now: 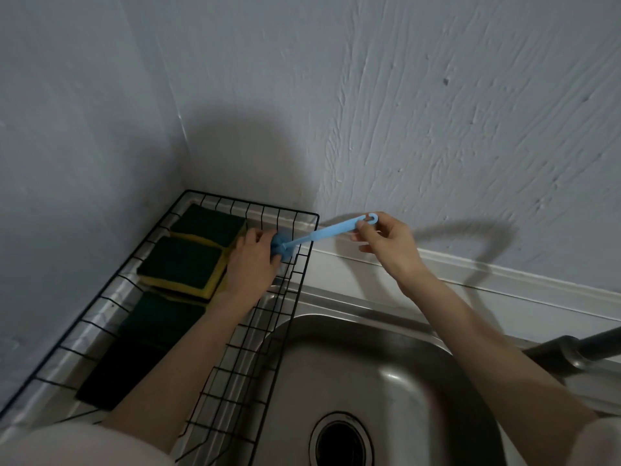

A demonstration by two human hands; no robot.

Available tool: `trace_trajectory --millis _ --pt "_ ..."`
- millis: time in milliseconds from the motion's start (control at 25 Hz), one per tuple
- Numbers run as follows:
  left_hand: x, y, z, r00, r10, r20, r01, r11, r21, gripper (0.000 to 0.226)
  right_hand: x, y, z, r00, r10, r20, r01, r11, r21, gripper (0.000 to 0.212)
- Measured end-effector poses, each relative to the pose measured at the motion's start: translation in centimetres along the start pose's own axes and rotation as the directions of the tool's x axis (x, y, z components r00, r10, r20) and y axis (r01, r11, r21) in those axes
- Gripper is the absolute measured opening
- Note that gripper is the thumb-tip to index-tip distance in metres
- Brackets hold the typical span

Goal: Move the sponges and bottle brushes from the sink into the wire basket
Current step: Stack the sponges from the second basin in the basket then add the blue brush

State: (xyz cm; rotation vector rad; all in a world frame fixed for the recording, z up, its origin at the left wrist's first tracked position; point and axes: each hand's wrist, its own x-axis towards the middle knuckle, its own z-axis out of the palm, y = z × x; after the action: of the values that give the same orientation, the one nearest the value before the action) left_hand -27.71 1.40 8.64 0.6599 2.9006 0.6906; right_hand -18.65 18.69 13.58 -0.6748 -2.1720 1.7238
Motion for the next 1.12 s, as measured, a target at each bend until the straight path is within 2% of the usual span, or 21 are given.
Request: trace_trajectory --millis 120,240,480,840,1120 --pt "0.1 -0.2 0.2 1.000 0.001 0.013 -0.001 1.000 -0.007 0.048 -0.1 0.2 0.4 1.000 0.031 -0.004 -0.031 0.999 -0.017 0.023" --pt "-0.3 0.0 -0.5 0.999 0.021 0.050 -0.021 1.000 -0.003 0.053 -0.7 0.1 0.4 0.998 0.058 0.022 -0.056 0.996 -0.064 0.027" --pt "-3.4 0.5 -3.0 0.995 0.100 0.015 -0.099 0.993 -0.063 0.053 -3.4 -0.2 -0.2 0.975 0.206 0.085 -0.173 0.940 -0.295 0.042" --pt "-12.4 4.0 -6.9 0.970 0.242 0.003 -0.241 0.969 -0.057 0.040 -12.3 -2.2 -1.5 0.972 0.148 0.182 -0.020 0.824 -0.566 0.037" --pt "-20.4 7.1 -6.8 0.945 0.305 0.118 -0.310 0.950 0.035 0.032 -20.4 -0.9 -4.0 0.957 0.153 0.248 0.046 0.761 -0.647 0.032"
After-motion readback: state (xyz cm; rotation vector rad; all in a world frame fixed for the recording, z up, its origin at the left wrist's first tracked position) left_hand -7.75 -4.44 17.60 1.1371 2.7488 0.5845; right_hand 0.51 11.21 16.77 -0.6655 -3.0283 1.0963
